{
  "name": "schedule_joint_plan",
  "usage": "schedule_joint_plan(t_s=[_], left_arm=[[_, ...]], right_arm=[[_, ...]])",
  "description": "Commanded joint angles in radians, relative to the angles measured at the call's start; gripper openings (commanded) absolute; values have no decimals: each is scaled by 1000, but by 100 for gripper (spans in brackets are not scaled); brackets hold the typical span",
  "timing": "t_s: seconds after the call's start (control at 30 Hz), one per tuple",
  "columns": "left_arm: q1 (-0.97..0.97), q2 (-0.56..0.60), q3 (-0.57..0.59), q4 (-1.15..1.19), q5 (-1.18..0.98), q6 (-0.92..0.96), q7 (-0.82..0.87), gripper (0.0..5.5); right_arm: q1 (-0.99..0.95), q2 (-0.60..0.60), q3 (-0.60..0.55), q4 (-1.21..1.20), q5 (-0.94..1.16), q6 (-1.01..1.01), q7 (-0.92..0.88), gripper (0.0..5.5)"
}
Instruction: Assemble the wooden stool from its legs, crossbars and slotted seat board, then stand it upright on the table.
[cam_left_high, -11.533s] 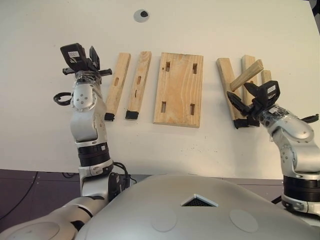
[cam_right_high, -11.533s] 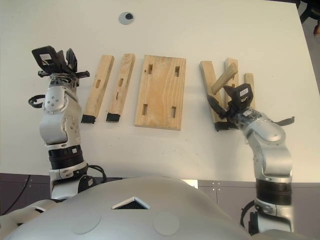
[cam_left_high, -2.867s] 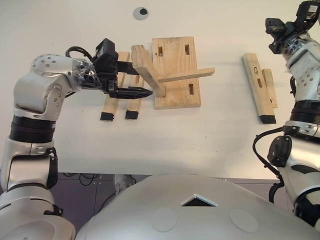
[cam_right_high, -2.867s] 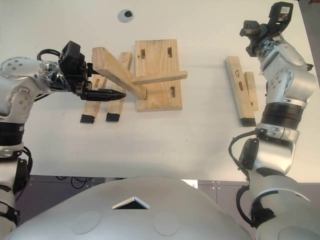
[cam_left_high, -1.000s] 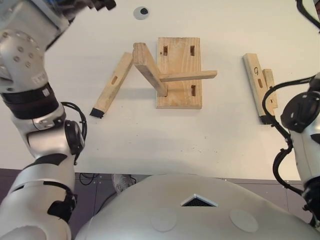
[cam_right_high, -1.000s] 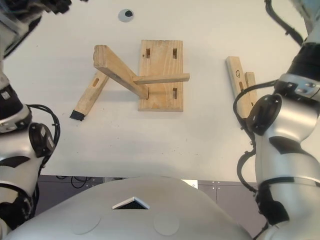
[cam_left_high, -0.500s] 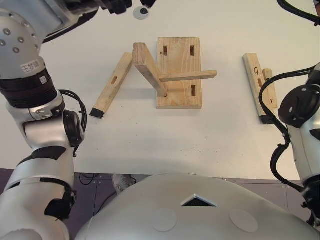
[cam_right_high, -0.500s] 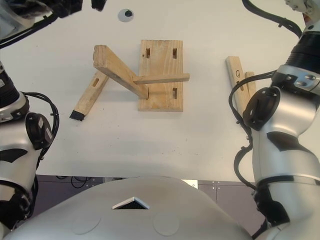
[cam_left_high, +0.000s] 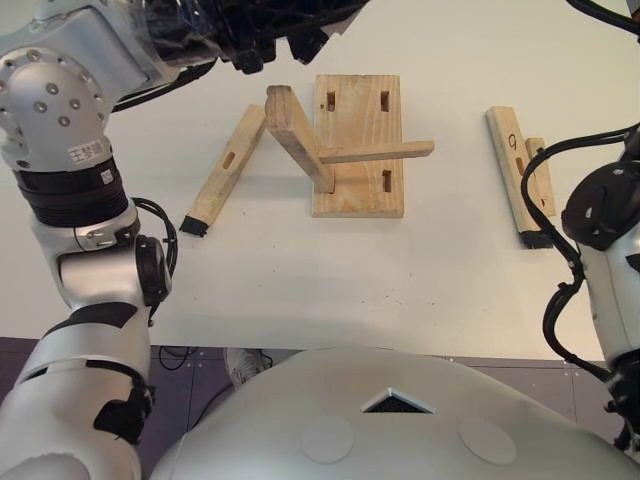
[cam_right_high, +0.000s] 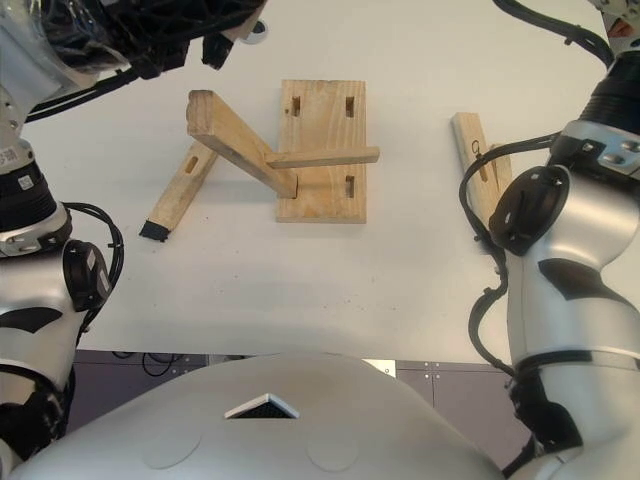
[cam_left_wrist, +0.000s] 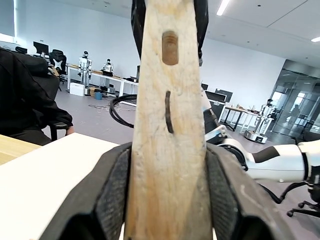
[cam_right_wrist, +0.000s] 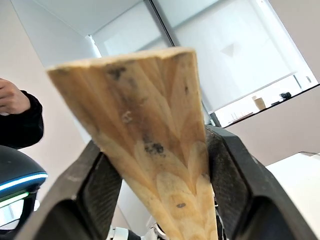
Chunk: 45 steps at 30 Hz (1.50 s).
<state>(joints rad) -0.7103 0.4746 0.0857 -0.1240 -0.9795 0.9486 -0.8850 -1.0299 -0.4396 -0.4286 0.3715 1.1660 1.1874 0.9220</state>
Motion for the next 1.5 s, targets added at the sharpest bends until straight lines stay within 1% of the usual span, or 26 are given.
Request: schedule_joint_plan(t_s=[0.03, 0.23, 0.3, 0.4, 0.47, 0.53, 0.63, 0.73, 0.87, 0.9, 1.03, 1.2, 1.33, 1.5], left_arm=[[-7, -1, -2, 60, 86, -53, 49, 248], [18, 11, 24, 16, 37, -32, 24, 324], [20, -2, 56, 30, 25, -35, 45, 360], [48, -12, 109, 26, -18, -29, 64, 363], [63, -21, 149, 26, -43, -32, 96, 363], [75, -22, 178, 33, -37, -51, 136, 363], [115, -16, 202, 32, -3, -78, 194, 363], [155, 1, 205, 11, 7, -83, 211, 363], [179, 5, 197, -11, 15, -94, 216, 363], [185, 3, 194, -21, 14, -94, 218, 363], [197, -2, 186, -30, 12, -93, 217, 363], [203, -4, 171, -38, 3, -84, 206, 363], [201, -8, 162, -32, 9, -93, 206, 363], [194, -6, 164, -29, 2, -91, 205, 363]], right_arm=[[-20, 30, 10, -73, -31, -91, -43, 228], [-16, 44, 41, -94, -148, -255, -137, 210], [3, 42, 65, -82, -217, -332, -156, 206], [44, 35, 79, -45, -294, -415, -168, 206], [95, 19, 103, -64, -338, -450, -148, 206], [166, 2, 125, -102, -378, -488, -121, 206], [298, -19, 127, -160, -414, -527, -83, 206], [388, -39, 133, -216, -408, -514, -41, 206], [495, -74, 123, -297, -349, -444, 43, 206], [506, -74, 117, -294, -343, -441, 45, 206], [543, -66, 154, -209, -393, -479, 83, 206], [581, -80, 208, -236, -386, -435, 160, 206], [570, -90, 219, -198, -433, -479, 171, 206], [525, -137, 224, -139, -465, -516, 209, 206]])
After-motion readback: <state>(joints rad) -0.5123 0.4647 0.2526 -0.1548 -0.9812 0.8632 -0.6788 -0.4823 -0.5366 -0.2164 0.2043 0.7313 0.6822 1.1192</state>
